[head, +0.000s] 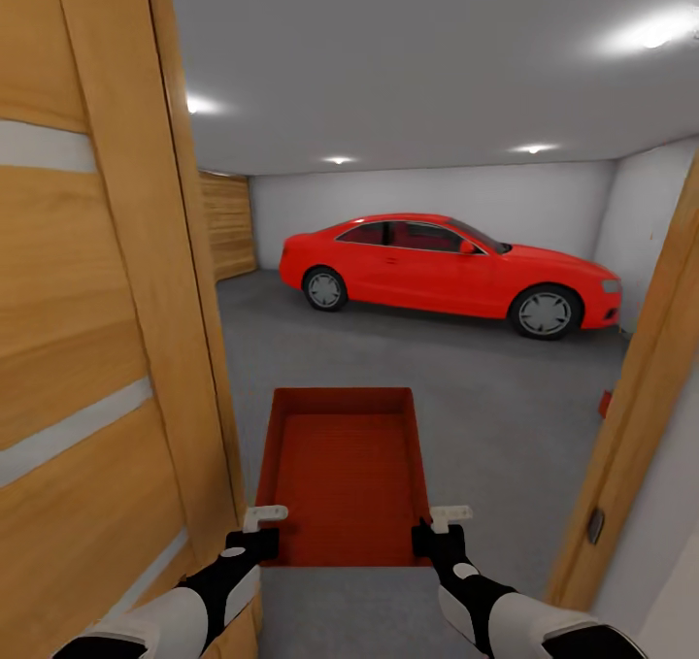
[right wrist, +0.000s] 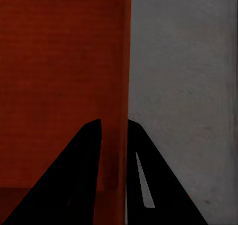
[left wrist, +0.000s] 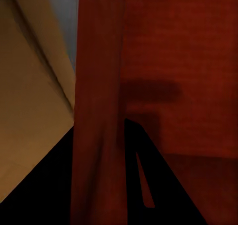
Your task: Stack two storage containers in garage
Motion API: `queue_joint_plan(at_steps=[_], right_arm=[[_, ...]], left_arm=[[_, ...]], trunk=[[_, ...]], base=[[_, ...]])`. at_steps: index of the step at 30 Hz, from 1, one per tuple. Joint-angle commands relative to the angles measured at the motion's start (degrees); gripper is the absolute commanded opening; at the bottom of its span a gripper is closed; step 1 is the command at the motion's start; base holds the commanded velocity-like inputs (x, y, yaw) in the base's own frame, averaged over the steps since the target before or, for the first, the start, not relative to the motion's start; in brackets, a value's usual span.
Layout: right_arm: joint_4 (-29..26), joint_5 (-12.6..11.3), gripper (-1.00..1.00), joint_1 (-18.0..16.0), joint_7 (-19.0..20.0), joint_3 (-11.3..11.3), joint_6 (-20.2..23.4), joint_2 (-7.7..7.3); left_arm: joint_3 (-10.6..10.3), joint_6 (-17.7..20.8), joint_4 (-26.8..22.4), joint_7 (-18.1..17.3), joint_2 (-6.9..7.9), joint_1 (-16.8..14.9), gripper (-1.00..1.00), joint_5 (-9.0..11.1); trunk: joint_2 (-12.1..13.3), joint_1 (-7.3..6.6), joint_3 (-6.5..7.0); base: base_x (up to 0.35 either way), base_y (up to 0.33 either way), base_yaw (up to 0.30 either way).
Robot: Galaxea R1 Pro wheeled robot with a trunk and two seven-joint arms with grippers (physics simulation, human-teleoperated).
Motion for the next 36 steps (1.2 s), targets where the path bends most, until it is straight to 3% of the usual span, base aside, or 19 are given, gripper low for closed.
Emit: queue_joint_plan(at_steps=[1,13,31,36], right_arm=[[0.2,-1.8,-1.0,0.0,-0.2,0.9,-0.5,0.01],[0.2,-1.8,-1.0,0.0,-0.3,0.9,-0.5,0.01],[0.2,-1.8,-1.0,0.0,-0.2,0.9,-0.5,0.01],[0.2,-1.8,-1.0,0.0,-0.2,1.0,-0.5,0.01]], left_arm=[[3.1,-0.3,0.0,1.0,0.08,-0.1,-1.0,0.3],[3.1,-0.3,-0.1,1.0,0.07,-0.1,-1.0,0.2],[3.1,-0.3,-0.1,1.0,0.05,-0.1,-1.0,0.2],[3.1,-0.3,-0.1,1.0,0.05,-0.1,-1.0,0.3]], trunk=[[0.0,0.05,-0.02],[0.0,0.05,-0.02],[0.0,0.05,-0.02],[0.0,0.05,-0.02]], base=[[0.304,0.194,-0.286],[0.295,0.189,-0.287],[0.015,0.01,-0.286],[0.049,0.043,-0.098]])
